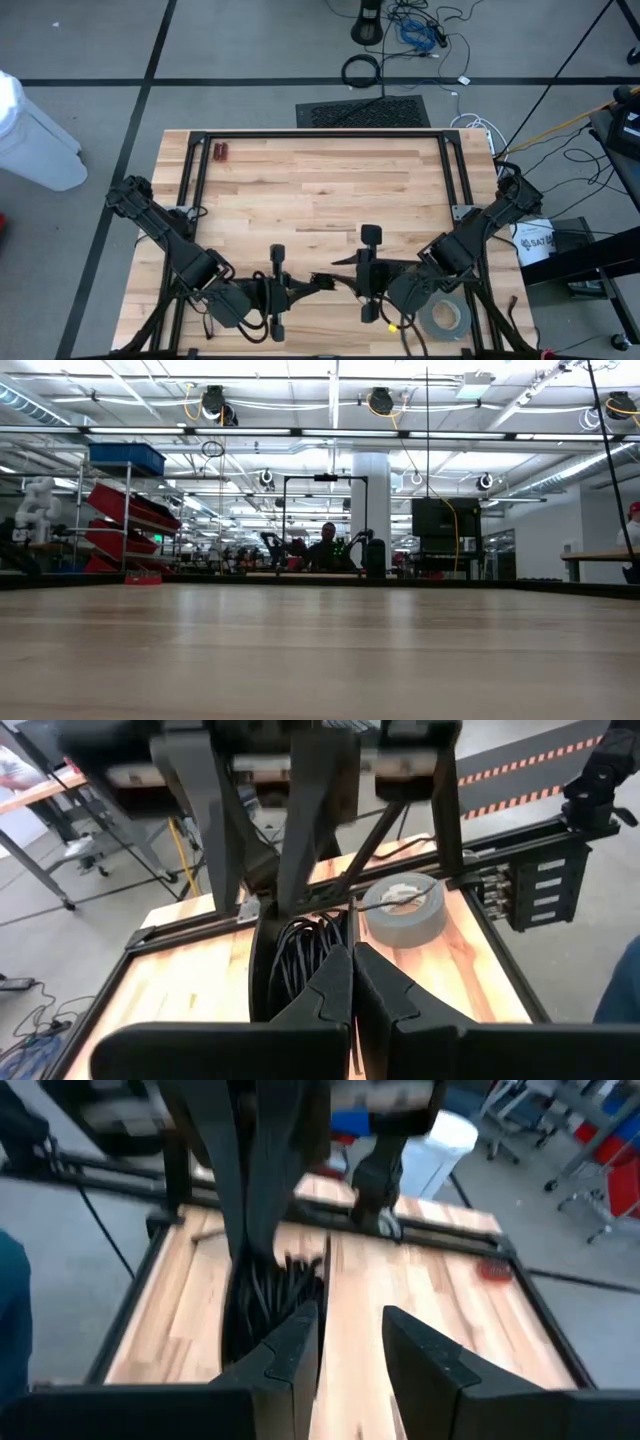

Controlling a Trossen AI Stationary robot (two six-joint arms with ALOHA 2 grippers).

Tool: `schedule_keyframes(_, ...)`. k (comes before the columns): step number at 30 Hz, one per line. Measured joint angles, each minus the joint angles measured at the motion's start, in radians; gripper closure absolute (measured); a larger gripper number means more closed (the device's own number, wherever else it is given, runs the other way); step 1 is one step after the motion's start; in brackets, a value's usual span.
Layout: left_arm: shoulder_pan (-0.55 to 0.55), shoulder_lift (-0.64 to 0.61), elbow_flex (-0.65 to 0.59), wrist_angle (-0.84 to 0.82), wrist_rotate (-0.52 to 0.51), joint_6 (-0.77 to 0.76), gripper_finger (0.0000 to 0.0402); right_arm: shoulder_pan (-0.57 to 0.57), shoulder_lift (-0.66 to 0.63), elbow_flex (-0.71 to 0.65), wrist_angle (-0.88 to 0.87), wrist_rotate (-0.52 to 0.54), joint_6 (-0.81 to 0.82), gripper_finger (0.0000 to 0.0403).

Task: Coil cords
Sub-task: Coil the black wire on the spool

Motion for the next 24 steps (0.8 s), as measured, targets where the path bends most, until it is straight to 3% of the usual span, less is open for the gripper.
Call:
schedule_keyframes(15, 0.0, 0.0, 0.0, -0.005, 0.001, 0.007, 0.0401, -0.026, 0.025, -0.001, -0.041, -0.062, 0.016, 0.0305)
schedule_keyframes(18, 0.0, 0.001, 0.0, -0.008, 0.001, 0.007, 0.0401, -0.029, 0.034, 0.0, -0.042, -0.068, 0.019, 0.0329)
schedule_keyframes(22, 0.0, 0.001, 0.0, -0.009, -0.002, 0.007, 0.0401, -0.033, 0.036, 0.0, -0.04, -0.074, 0.022, 0.0389)
schedule_keyframes(24, 0.0, 0.001, 0.0, -0.009, -0.002, 0.006, 0.04, -0.033, 0.036, 0.0, -0.04, -0.07, 0.022, 0.0396)
